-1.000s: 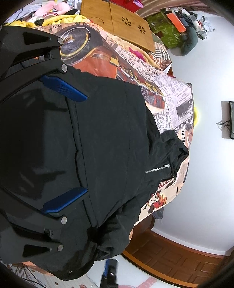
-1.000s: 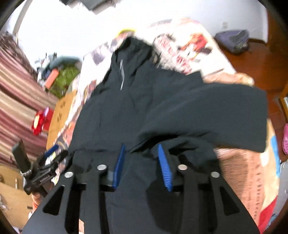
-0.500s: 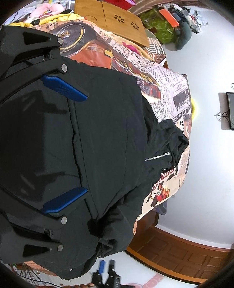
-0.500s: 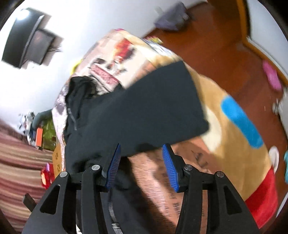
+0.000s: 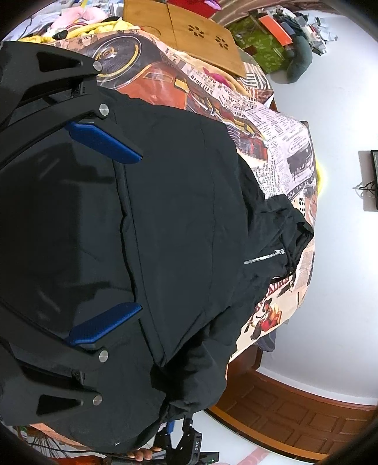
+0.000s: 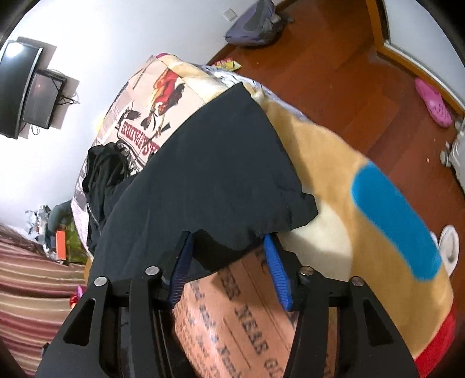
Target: Fold large clothes
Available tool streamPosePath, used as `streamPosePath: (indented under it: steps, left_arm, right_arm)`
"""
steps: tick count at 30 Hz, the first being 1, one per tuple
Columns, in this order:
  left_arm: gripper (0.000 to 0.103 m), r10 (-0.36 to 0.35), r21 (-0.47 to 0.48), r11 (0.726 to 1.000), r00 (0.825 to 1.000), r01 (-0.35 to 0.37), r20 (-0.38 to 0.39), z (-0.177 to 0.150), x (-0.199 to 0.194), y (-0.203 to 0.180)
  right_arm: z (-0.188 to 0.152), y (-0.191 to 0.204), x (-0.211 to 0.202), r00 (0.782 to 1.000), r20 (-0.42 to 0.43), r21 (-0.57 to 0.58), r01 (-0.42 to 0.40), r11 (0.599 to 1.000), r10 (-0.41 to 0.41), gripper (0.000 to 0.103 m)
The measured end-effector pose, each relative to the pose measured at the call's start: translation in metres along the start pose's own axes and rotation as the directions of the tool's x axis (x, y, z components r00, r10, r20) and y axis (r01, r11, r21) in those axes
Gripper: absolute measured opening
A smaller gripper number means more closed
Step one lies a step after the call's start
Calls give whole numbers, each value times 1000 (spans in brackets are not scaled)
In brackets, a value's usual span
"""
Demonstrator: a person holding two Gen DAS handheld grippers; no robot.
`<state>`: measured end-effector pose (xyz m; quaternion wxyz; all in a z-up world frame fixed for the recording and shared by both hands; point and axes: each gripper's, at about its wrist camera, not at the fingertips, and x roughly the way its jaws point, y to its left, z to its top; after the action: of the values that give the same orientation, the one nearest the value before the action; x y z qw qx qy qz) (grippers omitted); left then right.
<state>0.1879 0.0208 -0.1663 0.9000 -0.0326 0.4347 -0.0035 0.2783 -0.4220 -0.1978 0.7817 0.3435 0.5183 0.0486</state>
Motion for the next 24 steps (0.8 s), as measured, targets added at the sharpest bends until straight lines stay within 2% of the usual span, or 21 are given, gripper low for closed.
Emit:
streamPosePath:
  steps: [1, 2, 5, 11, 16, 20, 24]
  left_arm:
    - [97, 1, -1, 1000, 1000, -1, -2, 0, 1, 0]
    - [97, 1, -2, 1000, 1000, -2, -4, 0, 2, 1]
    - [97, -5, -5, 1000, 1000, 5, -4, 0, 3, 2]
    - [97, -10, 2, 1000, 1000, 10, 21, 2, -3, 6]
    - [97, -16, -6, 1000, 999, 16, 44, 3, -11, 16]
    - [97, -20, -21, 1000, 998, 22, 67, 2, -20, 28]
    - [97, -20, -43, 999, 997, 23, 80, 0, -28, 42]
  right_arm:
    - [1, 1, 0, 1000, 2, -11, -2, 1000, 2, 22]
    - [3, 3, 0, 1000, 0, -22, 0, 1000, 0, 16]
    - [6, 13, -2, 1000, 4, -79, 1, 997, -1, 7]
    - [2, 62, -23, 998, 47, -227, -18, 974, 30, 6]
    - [-19, 138, -44, 994, 84, -419, -32, 907, 74, 6]
    - [-39, 191, -45, 989, 42, -510, -99, 854, 140, 6]
    - [-73, 253, -28, 984, -44, -613, -165, 773, 175, 6]
